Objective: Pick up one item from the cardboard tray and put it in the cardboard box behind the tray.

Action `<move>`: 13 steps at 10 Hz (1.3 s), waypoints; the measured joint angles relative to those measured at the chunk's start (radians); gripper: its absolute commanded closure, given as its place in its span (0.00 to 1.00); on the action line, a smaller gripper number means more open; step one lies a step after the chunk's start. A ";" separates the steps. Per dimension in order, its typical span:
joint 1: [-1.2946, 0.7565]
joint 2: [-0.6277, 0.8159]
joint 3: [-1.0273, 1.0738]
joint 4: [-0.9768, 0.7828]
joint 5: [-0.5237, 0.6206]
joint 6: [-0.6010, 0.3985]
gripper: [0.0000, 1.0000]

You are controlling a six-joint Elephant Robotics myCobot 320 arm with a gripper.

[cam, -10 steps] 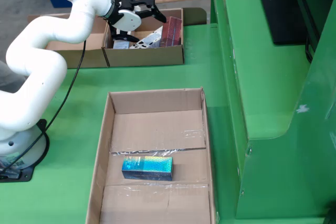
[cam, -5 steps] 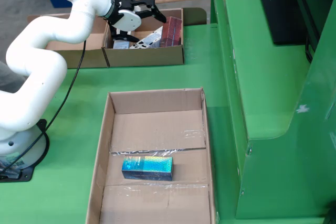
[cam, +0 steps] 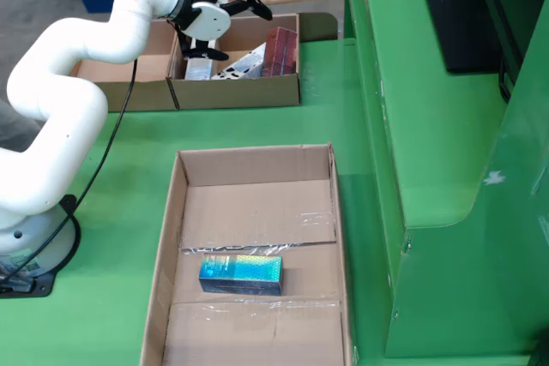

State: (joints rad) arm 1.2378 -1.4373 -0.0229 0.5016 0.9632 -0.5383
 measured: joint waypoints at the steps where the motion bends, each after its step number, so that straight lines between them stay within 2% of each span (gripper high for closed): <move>1: 0.000 0.000 -0.002 -0.002 0.000 -0.042 0.00; 5: 0.005 0.106 -0.005 -0.002 0.000 -0.236 0.00; 7: 0.011 0.193 -0.003 -0.002 0.000 -0.301 0.00; 13: 0.019 0.276 -0.002 -0.002 0.000 -0.298 0.00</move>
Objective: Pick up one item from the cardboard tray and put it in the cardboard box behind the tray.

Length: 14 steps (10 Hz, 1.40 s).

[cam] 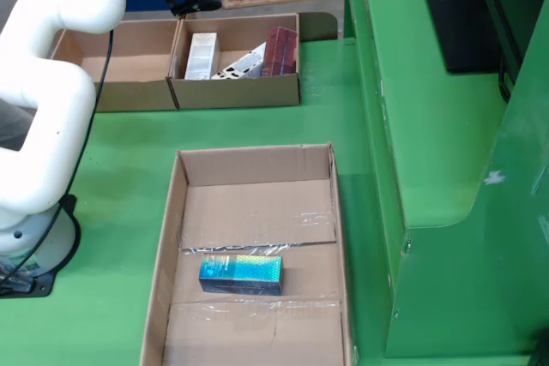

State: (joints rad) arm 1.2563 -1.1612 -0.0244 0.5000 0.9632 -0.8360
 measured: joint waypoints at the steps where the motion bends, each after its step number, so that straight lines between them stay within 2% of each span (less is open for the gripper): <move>1: 0.000 0.000 0.000 0.000 0.000 0.014 0.00; 2: -0.002 0.000 0.000 0.000 0.000 0.006 0.00; 10: -0.130 0.043 -0.002 0.000 0.000 0.204 0.00; 14: -0.206 0.084 -0.002 0.000 0.000 0.249 0.00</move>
State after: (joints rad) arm 1.0507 -1.0767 -0.0260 0.5000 0.9632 -0.5875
